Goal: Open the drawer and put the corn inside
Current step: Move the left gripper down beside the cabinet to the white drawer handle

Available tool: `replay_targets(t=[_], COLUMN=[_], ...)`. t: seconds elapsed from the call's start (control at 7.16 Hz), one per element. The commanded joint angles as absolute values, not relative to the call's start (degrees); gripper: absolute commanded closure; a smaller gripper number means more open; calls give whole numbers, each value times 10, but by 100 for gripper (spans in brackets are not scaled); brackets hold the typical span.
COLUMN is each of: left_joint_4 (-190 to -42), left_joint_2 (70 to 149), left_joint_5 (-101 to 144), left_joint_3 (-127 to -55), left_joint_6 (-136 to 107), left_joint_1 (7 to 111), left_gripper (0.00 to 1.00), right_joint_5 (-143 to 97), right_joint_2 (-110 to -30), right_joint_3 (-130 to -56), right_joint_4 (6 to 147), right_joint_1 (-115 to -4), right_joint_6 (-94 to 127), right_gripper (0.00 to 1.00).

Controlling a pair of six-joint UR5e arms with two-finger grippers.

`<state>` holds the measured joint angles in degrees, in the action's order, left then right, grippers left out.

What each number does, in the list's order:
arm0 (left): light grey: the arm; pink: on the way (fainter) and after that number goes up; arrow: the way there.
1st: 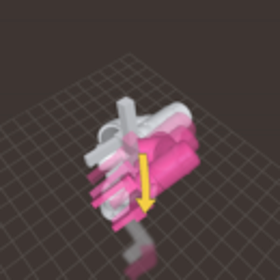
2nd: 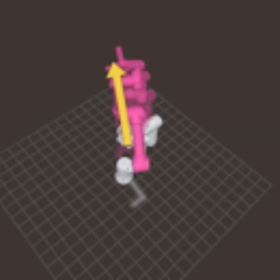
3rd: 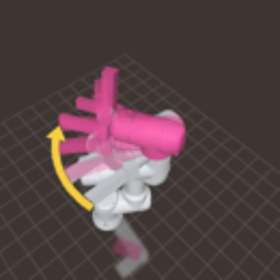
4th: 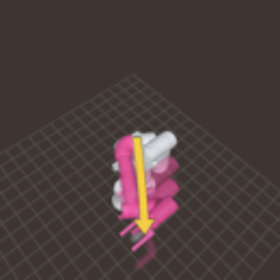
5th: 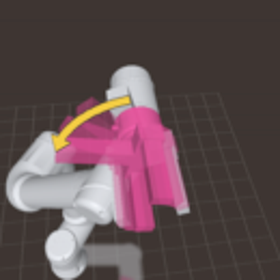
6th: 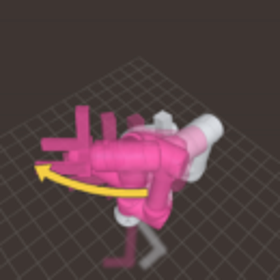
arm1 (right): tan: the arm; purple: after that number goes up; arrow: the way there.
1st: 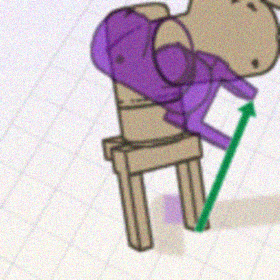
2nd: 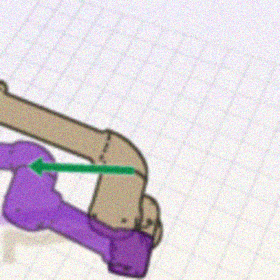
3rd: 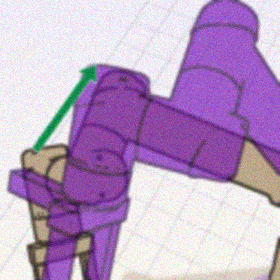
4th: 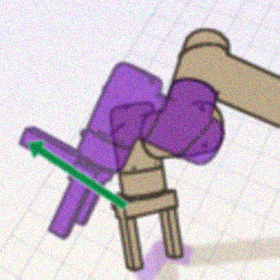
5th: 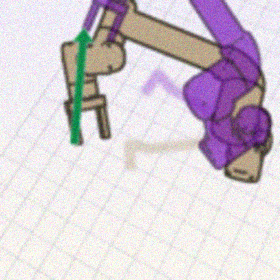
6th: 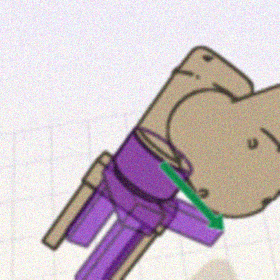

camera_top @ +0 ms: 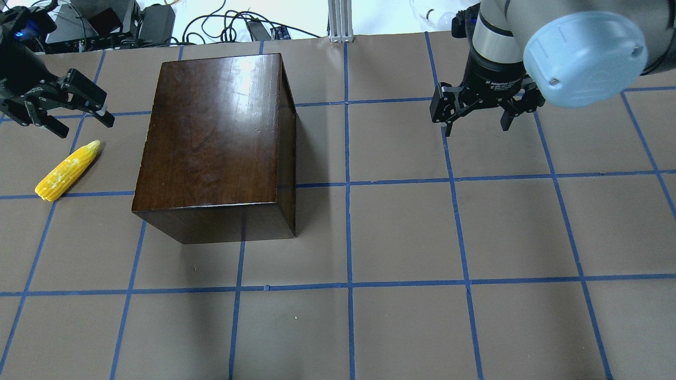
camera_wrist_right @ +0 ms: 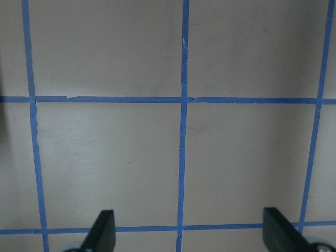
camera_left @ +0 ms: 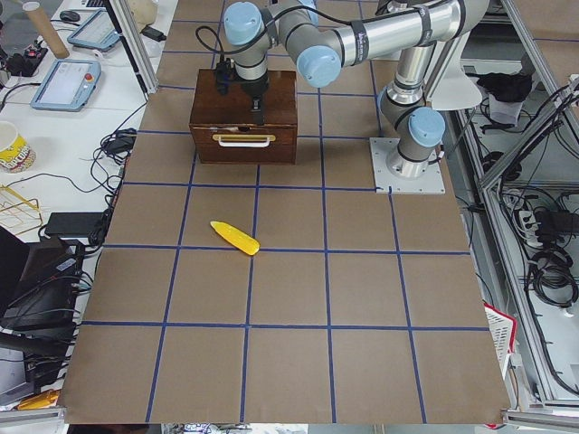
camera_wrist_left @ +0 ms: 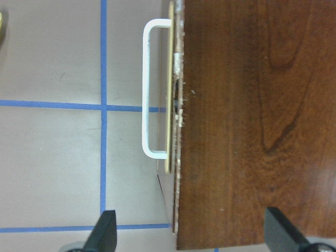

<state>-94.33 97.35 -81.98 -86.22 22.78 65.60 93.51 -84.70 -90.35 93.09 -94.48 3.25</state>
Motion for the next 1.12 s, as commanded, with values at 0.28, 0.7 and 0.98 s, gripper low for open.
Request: replay_targets(t=[0.28, 0.7, 0.98], left_joint_4=[-903, -887, -887], left_joint_2=[1052, 1081, 1095], left_joint_5=[-782, -777, -758], left_joint_3=[-861, -864, -867], left_joint_6=[248, 267, 271], left_joint_1=[634, 631, 631], left_gripper=[0, 0, 0], right_joint_5=[935, 934, 934], right_joint_2=[-846, -846, -846], right_joint_3=[-904, -904, -904], right_joint_4=[932, 932, 932], right_joint_1=[-945, -945, -945], right_joint_6=[33, 33, 33], right_gripper=[0, 0, 0])
